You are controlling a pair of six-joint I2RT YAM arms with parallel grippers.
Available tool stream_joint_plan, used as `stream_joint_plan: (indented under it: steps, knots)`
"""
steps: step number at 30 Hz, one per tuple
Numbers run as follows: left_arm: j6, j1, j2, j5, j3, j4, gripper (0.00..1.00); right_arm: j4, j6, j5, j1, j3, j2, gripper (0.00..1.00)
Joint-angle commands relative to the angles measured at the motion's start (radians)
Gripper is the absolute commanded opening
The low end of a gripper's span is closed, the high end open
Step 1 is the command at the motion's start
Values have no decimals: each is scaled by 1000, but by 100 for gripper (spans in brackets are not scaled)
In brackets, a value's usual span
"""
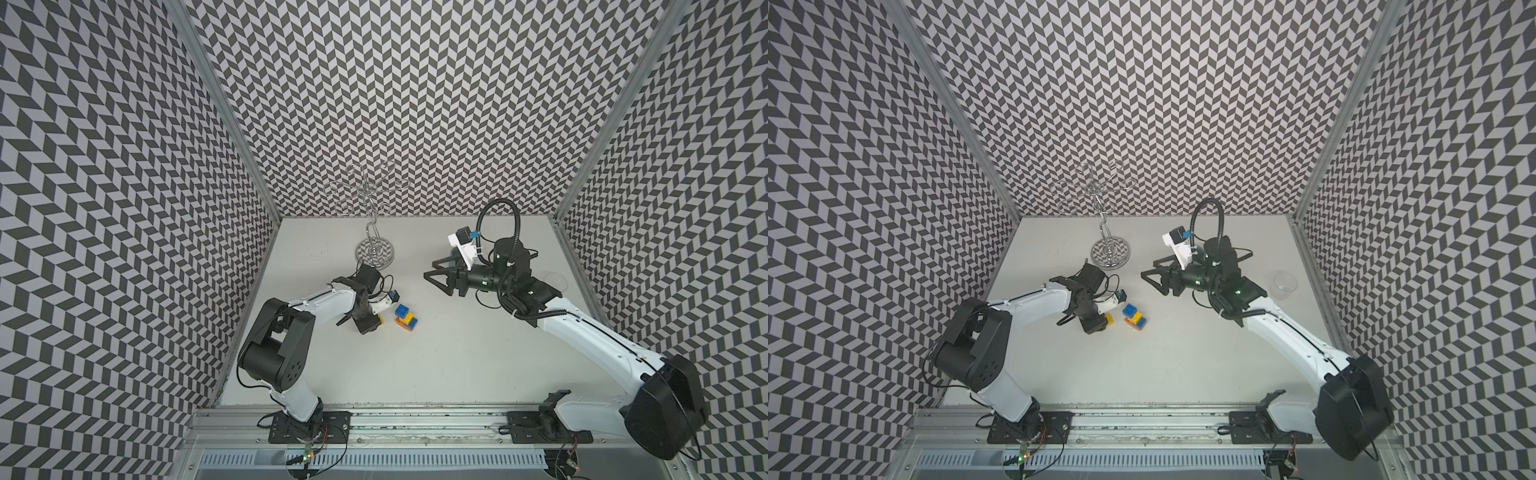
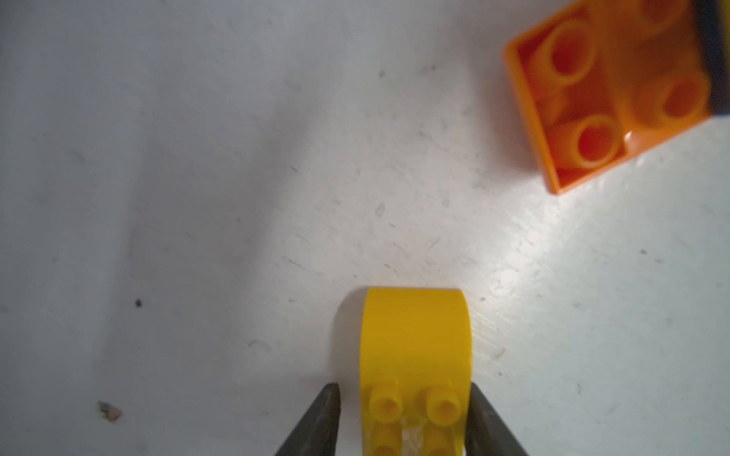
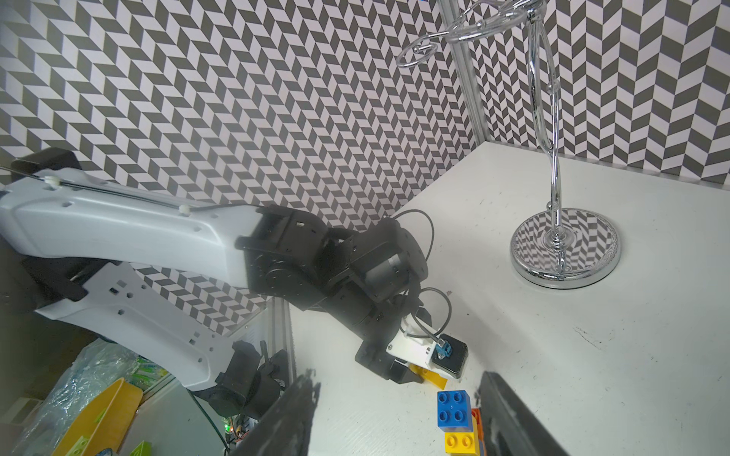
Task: Assemble the letter s with lego
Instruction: Pick up the lego brick from the center of the board.
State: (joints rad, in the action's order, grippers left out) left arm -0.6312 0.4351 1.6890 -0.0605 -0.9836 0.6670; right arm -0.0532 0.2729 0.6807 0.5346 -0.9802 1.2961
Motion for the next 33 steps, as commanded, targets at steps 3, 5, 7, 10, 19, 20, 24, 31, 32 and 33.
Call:
stream_joint_plan:
  steps: [3, 5, 7, 10, 19, 20, 24, 31, 32, 33]
  knots:
    - [-4, -5, 34, -21, -32, 28, 44, -27, -24, 1, -2, 8, -8, 67]
    - [-4, -6, 26, -32, -24, 29, 44, -26, -27, -3, -4, 9, -8, 67]
    - [-4, -5, 14, -28, -6, 25, 44, -25, -29, -5, -5, 9, -7, 67]
    - [-4, -6, -5, -25, 9, 23, 39, -28, -28, -3, -6, 10, -5, 67]
    - [-1, -11, 0, -52, 15, 21, 25, -27, -31, 3, -6, 11, -2, 66]
    - [0, -11, 1, -56, 9, 24, 23, -25, -36, 5, -6, 11, -4, 66]
    - [4, -40, -19, -125, -50, 42, 15, -1, -99, -3, -7, 16, -23, 66]
    - [61, -156, -120, -282, -136, 10, 11, -9, -307, 8, -6, 175, -59, 66]
    - [66, -163, -134, -290, -155, 9, 12, -33, -305, 3, -7, 211, -67, 67]
    - [65, -168, -142, -290, -175, 13, 12, -60, -309, 2, -5, 243, -75, 67]
